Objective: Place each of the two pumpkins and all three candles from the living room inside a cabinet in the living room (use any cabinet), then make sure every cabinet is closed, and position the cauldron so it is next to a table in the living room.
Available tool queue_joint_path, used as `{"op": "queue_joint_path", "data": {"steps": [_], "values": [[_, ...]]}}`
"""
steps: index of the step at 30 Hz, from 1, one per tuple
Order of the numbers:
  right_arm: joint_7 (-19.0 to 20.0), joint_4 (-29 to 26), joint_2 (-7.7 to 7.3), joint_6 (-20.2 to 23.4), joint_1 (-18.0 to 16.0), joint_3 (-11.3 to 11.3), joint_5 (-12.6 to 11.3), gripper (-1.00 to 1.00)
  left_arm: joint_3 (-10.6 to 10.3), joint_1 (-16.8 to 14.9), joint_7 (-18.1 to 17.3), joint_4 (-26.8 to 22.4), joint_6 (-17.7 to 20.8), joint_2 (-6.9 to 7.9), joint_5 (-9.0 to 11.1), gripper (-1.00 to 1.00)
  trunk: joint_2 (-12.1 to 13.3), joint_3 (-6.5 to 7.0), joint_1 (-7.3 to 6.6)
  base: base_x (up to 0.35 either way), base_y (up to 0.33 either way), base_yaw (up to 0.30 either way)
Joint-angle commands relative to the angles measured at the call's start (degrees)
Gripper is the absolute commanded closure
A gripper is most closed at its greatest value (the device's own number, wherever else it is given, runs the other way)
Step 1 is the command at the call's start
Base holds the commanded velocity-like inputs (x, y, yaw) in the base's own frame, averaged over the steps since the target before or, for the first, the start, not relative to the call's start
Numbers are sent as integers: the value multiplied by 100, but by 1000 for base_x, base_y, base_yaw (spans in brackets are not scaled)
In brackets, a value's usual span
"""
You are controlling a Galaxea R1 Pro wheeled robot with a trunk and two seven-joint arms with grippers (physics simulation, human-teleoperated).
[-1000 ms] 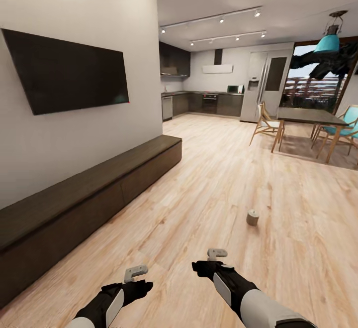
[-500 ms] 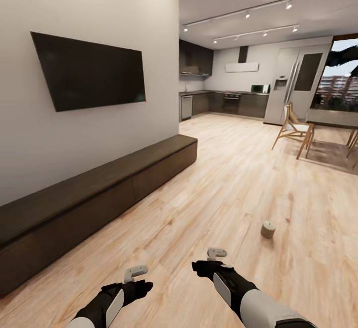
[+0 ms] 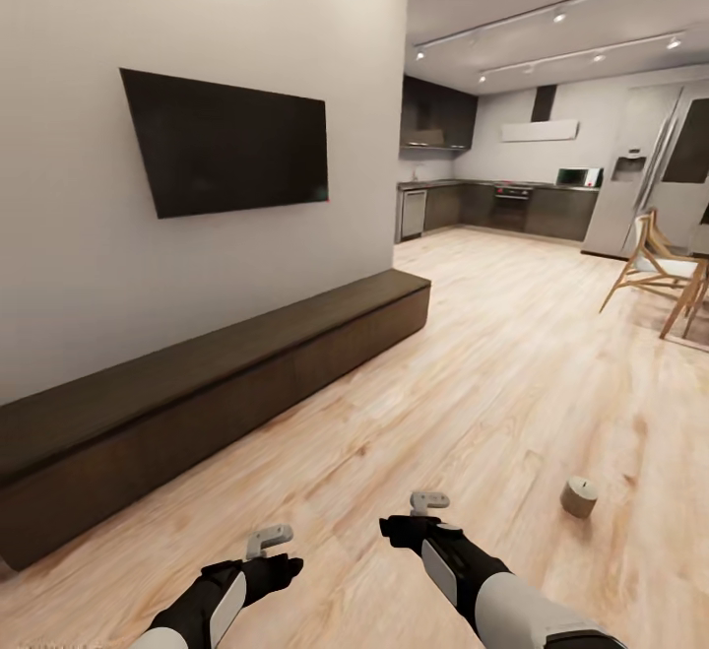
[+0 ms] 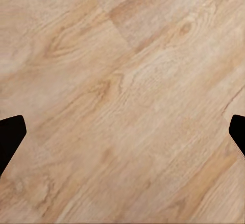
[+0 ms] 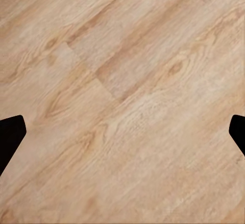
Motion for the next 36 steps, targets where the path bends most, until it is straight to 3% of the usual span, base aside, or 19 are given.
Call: {"op": "queue_joint_path", "data": {"steps": [1, 13, 36], "values": [[5, -13, -1, 30, 1, 16, -49, -100, 35, -2, -15, -10, 45, -5, 29, -100, -2, -6, 1, 193, -168, 295], [5, -13, 2, 32, 1, 16, -46, -100, 35, -2, -15, -10, 45, 0, 29, -100, -2, -6, 1, 159, -141, 295], [5, -13, 6, 32, 1, 16, -46, -100, 34, -1, -15, -10, 45, 0, 29, -100, -2, -6, 1, 6, -6, 295]]}}
